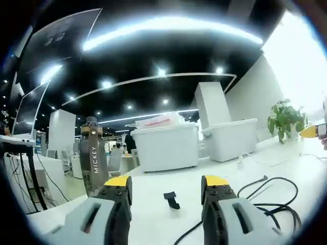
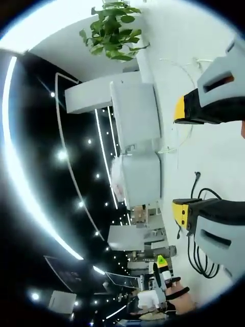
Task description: Coil the Type-C to USB data cable on the desktop and secure it with Velcro straps.
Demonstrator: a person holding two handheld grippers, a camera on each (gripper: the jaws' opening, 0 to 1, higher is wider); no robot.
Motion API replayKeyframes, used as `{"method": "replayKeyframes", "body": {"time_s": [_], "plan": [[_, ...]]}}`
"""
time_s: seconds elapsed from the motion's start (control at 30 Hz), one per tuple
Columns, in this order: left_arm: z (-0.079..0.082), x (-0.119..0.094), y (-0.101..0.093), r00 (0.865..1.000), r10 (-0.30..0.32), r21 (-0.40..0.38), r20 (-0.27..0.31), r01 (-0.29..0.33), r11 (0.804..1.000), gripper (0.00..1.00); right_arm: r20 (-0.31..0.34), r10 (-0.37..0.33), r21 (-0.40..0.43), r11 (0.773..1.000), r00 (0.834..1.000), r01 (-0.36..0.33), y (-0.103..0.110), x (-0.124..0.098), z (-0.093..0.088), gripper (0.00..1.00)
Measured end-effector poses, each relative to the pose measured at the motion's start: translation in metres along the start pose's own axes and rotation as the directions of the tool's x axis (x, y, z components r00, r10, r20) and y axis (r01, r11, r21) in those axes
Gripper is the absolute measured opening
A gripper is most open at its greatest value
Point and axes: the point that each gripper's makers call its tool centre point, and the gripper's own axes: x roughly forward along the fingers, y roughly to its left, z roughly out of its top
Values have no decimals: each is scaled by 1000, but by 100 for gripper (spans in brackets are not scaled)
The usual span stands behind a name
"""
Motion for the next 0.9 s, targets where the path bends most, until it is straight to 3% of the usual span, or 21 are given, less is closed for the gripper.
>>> {"method": "replayKeyframes", "body": {"time_s": [0.9], "plan": [[0, 0, -2, 1000, -7, -16, -2, 7, 1000, 55, -7, 5, -6, 1000, 1000, -5, 0, 1, -1, 57]]}}
